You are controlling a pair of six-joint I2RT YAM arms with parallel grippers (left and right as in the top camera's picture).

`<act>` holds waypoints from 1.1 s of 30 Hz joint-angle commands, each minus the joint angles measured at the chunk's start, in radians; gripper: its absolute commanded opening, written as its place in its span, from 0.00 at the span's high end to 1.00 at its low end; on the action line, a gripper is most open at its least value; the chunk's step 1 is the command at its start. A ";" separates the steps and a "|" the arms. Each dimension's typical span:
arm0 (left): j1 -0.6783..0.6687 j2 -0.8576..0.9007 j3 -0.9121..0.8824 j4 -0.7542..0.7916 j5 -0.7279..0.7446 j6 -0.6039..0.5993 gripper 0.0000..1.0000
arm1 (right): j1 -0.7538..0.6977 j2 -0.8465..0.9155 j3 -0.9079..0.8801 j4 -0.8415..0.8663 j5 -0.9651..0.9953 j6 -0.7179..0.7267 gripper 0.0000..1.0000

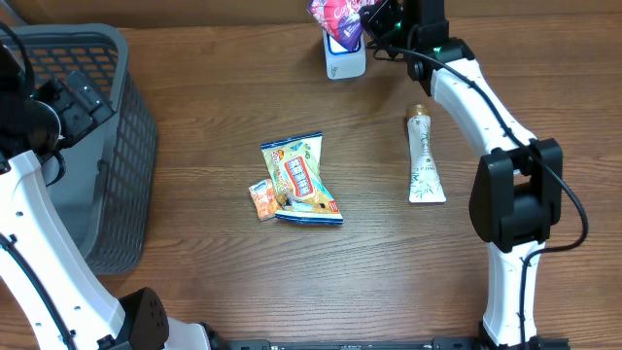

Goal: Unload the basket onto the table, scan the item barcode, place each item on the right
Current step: 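Lift the purple-red bag past the white scanner and carry it off right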

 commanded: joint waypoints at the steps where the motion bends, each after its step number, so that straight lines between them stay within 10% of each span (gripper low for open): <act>1: 0.000 0.005 -0.006 0.001 -0.010 0.014 0.00 | -0.003 0.050 0.027 0.013 0.000 0.048 0.96; 21: 0.000 0.005 -0.006 0.001 -0.010 0.014 0.00 | -0.034 0.039 0.272 -0.300 0.029 -0.069 0.96; 33: 0.000 0.005 -0.006 0.001 -0.010 0.014 0.00 | -0.489 -0.080 0.375 -0.866 0.042 -0.118 0.96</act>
